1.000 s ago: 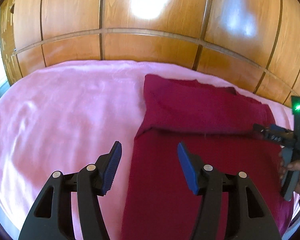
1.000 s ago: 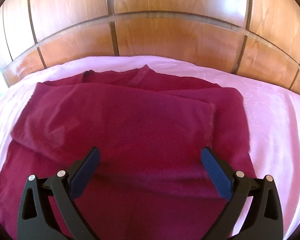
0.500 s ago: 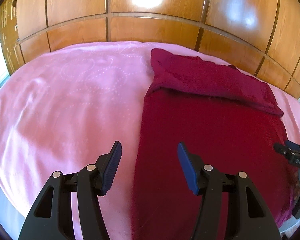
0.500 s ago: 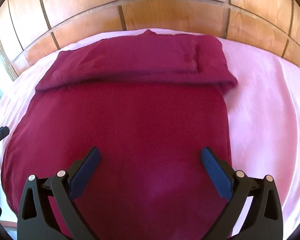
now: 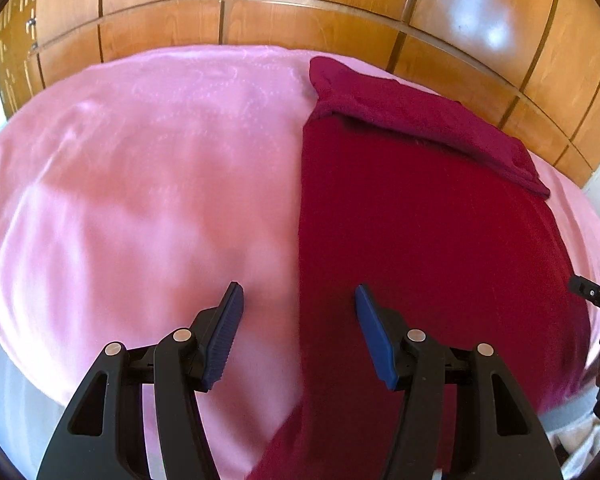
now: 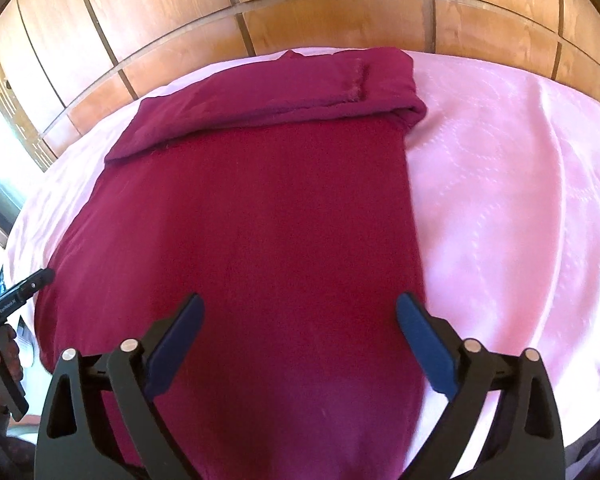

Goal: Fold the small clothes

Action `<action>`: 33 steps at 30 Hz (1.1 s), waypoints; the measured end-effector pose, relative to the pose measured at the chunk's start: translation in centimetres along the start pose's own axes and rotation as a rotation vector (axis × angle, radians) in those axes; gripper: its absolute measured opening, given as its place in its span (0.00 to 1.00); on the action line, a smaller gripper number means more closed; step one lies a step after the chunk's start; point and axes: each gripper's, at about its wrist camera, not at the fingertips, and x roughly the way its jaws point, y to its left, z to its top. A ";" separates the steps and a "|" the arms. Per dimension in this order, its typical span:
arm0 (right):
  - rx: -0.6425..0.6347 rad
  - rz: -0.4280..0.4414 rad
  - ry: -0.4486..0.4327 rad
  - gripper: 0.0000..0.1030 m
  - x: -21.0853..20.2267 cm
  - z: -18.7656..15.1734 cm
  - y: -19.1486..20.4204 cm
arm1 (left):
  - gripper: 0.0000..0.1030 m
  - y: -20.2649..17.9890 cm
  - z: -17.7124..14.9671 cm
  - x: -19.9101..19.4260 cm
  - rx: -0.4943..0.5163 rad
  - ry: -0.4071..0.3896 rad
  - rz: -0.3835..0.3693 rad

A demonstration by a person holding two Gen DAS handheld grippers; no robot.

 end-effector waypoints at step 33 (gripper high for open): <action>0.245 0.336 -0.090 0.07 -6.3 2.3 -4.3 | 0.10 0.1 3.8 -4.3 -0.108 -0.005 -0.525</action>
